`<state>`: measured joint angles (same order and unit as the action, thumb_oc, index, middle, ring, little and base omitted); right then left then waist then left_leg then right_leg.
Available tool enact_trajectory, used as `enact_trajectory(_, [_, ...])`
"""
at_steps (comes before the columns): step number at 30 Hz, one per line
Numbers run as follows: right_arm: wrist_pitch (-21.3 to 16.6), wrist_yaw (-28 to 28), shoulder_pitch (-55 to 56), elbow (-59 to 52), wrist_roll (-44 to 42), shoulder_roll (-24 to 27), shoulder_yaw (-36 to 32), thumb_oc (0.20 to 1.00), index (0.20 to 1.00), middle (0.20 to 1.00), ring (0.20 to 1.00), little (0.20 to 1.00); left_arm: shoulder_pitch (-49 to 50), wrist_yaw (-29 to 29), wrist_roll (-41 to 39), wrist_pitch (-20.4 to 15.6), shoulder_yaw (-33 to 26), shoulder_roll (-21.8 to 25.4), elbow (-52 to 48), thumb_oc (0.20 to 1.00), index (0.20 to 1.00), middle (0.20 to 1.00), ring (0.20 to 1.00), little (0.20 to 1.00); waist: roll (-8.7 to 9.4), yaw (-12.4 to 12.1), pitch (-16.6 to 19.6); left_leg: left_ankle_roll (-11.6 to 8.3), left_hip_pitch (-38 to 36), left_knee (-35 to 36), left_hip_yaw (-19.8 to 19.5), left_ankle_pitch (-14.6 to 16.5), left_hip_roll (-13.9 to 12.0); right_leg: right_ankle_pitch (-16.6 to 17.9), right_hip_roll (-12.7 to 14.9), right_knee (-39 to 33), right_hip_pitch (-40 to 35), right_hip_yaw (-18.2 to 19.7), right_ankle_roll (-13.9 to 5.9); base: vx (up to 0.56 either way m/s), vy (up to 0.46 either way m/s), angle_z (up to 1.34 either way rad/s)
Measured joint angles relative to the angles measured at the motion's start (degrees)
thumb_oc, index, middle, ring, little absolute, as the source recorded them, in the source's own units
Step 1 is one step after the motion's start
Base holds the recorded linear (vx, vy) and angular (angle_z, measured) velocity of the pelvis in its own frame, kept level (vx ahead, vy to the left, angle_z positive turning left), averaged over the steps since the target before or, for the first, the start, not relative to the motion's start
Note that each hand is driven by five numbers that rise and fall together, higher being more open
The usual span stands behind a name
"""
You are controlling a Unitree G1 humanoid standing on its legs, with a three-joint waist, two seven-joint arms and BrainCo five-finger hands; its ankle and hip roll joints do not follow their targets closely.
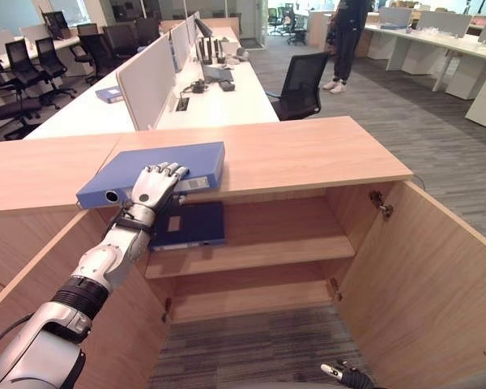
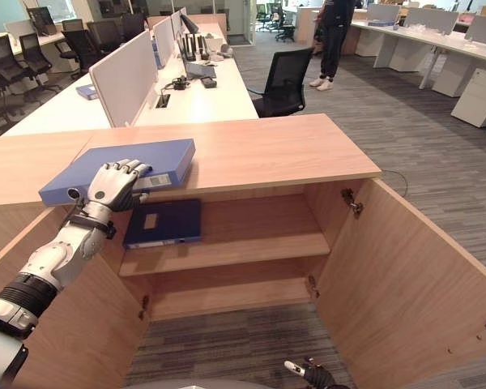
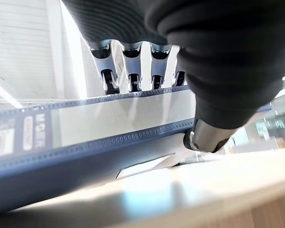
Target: Put the empty folder in the office cabinet
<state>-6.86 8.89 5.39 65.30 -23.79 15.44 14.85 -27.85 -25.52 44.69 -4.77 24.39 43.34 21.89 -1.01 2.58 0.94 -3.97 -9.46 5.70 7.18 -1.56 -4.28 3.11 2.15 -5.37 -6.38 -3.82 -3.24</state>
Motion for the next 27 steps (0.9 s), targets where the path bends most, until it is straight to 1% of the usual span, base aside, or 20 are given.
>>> enact_trajectory(3, [0.01, 0.01, -0.40, 0.01, -0.04, 0.00, -0.03, 1.000, 1.000, 1.000, 1.000, 1.000, -1.96, 0.28, -2.49, -0.19, 0.00, 0.62, -0.68, 0.200, 0.200, 0.200, 0.200, 0.200, -0.15, -0.10, -0.24, 0.00, -0.15, 0.00, -0.04, -0.01, 0.00, 0.00, 0.01, 0.00, -0.25, -0.03, 0.00, -0.02, -0.006, 0.01])
enact_trajectory(6, [0.06, 0.08, -0.79, 0.02, -0.26, -0.05, -0.62, 1.000, 1.000, 1.000, 1.000, 1.000, -4.25, 1.19, -6.12, -0.50, -0.14, 2.74, -4.07, 0.200, 0.200, 0.200, 0.200, 0.200, -0.38, -0.02, -0.65, 0.01, -0.21, -0.01, -0.06, -0.01, 0.00, 0.00, 0.00, 0.00, -0.40, -0.06, 0.00, -0.01, -0.002, 0.00])
enact_trajectory(8, [0.08, 0.17, -1.42, 0.03, -0.42, -0.08, -1.40, 1.000, 1.000, 1.000, 1.000, 1.000, -6.76, 1.42, -8.48, -0.96, -0.81, 3.36, -6.34, 0.200, 0.200, 0.200, 0.200, 0.200, -0.91, -0.05, -1.52, 0.00, -0.53, -0.01, -0.11, -0.01, 0.04, 0.00, 0.07, 0.00, -0.73, -0.12, 0.00, -0.04, -0.006, 0.01])
enact_trajectory(10, [0.08, 0.20, -1.68, 0.04, -0.43, -0.10, -1.40, 1.000, 1.000, 1.000, 1.000, 1.000, -7.34, 1.63, -9.77, -1.76, -1.61, 3.85, -7.53, 0.200, 0.200, 0.200, 0.200, 0.200, -1.13, -0.01, -1.65, 0.00, -0.46, -0.01, -0.19, -0.01, 0.03, -0.01, 0.05, 0.00, -0.73, -0.18, 0.00, -0.02, -0.005, 0.00])
enact_trajectory(14, [0.10, 0.26, -1.91, 0.11, -0.43, -0.16, -1.45, 1.000, 1.000, 1.000, 1.000, 1.000, -8.49, 1.78, -12.60, -2.94, -2.59, 4.01, -10.51, 0.200, 0.200, 0.200, 0.200, 0.200, -1.76, -0.04, -1.97, 0.00, -0.45, -0.03, -0.45, -0.01, 0.05, 0.00, 0.07, 0.00, -0.79, -0.35, 0.01, -0.01, -0.004, 0.02])
enact_trajectory(16, [0.10, 0.36, -2.11, 0.10, -0.43, -0.21, -1.44, 1.000, 1.000, 1.000, 1.000, 1.000, -8.59, 1.90, -14.59, -3.99, -4.18, 4.06, -11.38, 0.200, 0.200, 0.200, 0.200, 0.200, -2.35, 0.05, -1.98, 0.00, -0.45, -0.02, -0.45, -0.01, 0.04, 0.00, 0.06, 0.00, -0.80, -0.36, 0.01, 0.00, 0.000, 0.00])
enact_trajectory(18, [0.10, 0.38, -2.12, 0.11, -0.45, -0.18, -1.48, 1.000, 1.000, 1.000, 1.000, 1.000, -8.65, 2.11, -15.82, -4.10, -4.38, 4.06, -11.82, 0.200, 0.200, 0.200, 0.200, 0.200, -2.77, 0.03, -1.71, 0.00, -0.34, -0.02, -0.57, -0.01, 0.04, -0.01, 0.06, 0.00, -0.78, -0.48, 0.01, 0.00, -0.005, 0.02])
enact_trajectory(24, [0.12, 0.39, -2.70, 0.15, -0.44, -0.23, -1.48, 1.000, 1.000, 1.000, 1.000, 1.000, -8.65, 2.73, -19.69, -4.60, -4.72, 3.94, -15.75, 0.200, 0.200, 0.200, 0.200, 0.200, -3.05, 0.00, -1.52, -0.01, 0.07, -0.02, -1.32, -0.02, 0.04, -0.04, 0.10, 0.00, -0.74, -1.28, 0.05, -0.02, -0.014, 0.06])
enact_trajectory(27, [0.21, 0.38, -3.15, 0.45, -0.43, -0.24, -1.48, 1.000, 1.000, 1.000, 1.000, 1.000, -8.65, 3.77, -22.64, -5.11, -6.81, 3.30, -19.31, 0.200, 0.200, 0.200, 0.200, 0.200, -3.06, -0.02, -1.49, 0.03, 0.19, -0.50, -1.48, -0.30, 0.06, 0.15, 0.13, 0.01, -0.75, -1.56, 0.31, -0.02, -0.015, 0.05])
